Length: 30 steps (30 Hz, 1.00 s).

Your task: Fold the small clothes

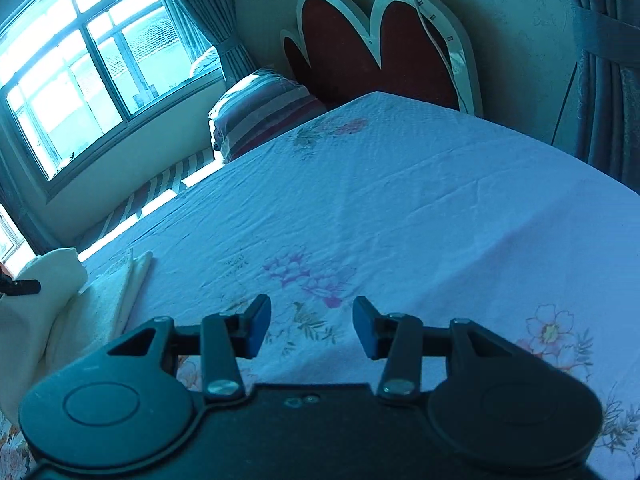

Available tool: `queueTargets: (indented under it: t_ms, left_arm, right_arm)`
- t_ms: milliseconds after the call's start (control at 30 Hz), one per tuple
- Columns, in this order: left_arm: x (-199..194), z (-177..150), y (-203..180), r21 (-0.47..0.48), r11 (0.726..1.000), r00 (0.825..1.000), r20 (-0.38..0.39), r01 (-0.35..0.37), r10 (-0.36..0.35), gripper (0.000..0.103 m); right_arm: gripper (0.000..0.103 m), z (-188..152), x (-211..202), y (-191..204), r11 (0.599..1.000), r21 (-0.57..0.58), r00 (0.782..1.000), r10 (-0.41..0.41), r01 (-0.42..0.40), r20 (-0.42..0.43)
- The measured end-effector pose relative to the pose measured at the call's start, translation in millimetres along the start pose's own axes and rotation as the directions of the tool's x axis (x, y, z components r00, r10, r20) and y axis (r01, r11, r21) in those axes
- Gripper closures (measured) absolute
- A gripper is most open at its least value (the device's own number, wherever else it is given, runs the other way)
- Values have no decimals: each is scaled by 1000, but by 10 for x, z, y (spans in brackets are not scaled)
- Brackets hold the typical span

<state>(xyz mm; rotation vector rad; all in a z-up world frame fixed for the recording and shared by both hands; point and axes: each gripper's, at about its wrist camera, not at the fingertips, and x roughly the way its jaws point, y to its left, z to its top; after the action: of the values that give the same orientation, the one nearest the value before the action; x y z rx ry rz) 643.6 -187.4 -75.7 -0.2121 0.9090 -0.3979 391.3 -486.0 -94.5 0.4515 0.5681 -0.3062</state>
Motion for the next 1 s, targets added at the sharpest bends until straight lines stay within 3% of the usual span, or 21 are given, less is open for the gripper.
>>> queueTargets:
  t_ms: [33, 67, 100, 133, 167, 200, 267, 367, 433, 533, 633, 767, 800, 900, 1000]
  left_arm:
    - [109, -74, -156, 4, 1000, 999, -35, 8, -8, 88]
    - [163, -137, -289, -14, 996, 994, -59, 89, -90, 76]
    - [176, -200, -389, -25, 976, 974, -72, 215, -216, 54]
    - [157, -265, -527, -6, 953, 950, -80, 302, -301, 43]
    - [83, -305, -654, 34, 957, 956, -64, 288, -285, 37]
    - [-2, -321, -712, 56, 955, 956, -46, 291, -288, 37]
    - [-229, -299, -614, 24, 947, 947, 3, 322, -322, 37]
    - [-618, -293, -181, 0, 975, 967, 128, 222, -220, 37]
    - [-859, -361, 250, -7, 998, 977, 203, 65, -62, 37]
    - [-947, -539, 907, -81, 994, 988, 132, -71, 82, 37]
    - [-1030, -825, 1239, -107, 987, 987, 95, -116, 126, 37]
    - [-1005, -1099, 1384, -121, 983, 986, 84, -136, 146, 37]
    - [-992, -1159, 1404, -123, 982, 983, 96, -145, 157, 37]
    - [-977, -1255, 1427, -70, 984, 979, 110, -163, 170, 37]
    - [-989, -1332, 1472, -26, 985, 977, 119, -173, 175, 37]
  right_arm:
    - [58, 5, -35, -72, 1000, 7, 1000, -5, 5, 1]
    - [58, 2, -80, -150, 1000, 10, 1000, -12, 12, 1]
    - [58, 1, -110, -219, 1000, 14, 1000, -21, 21, 2]
    - [57, -3, -136, -280, 999, 19, 1000, -27, 27, 1]
    - [57, -13, -163, -342, 999, 25, 999, -32, 32, -1]
    - [57, -22, -180, -391, 999, 31, 999, -38, 38, -5]
    - [57, -31, -199, -481, 998, 50, 999, -36, 37, -15]
    - [56, -42, -171, -465, 996, 86, 999, 3, -1, -34]
    - [56, -60, -130, -340, 990, 120, 996, 78, -72, -46]
    - [55, -142, 7, 124, 969, 113, 968, 230, -219, -96]
    - [53, -284, 240, 687, 910, 141, 885, 413, -390, -216]
    - [52, -456, 467, 1247, 854, 186, 794, 521, -487, -312]
    - [52, -471, 493, 1338, 851, 181, 788, 525, -493, -322]
    - [52, -495, 593, 1560, 878, 118, 808, 474, -464, -351]
    - [52, -497, 735, 1645, 886, 106, 809, 456, -451, -370]
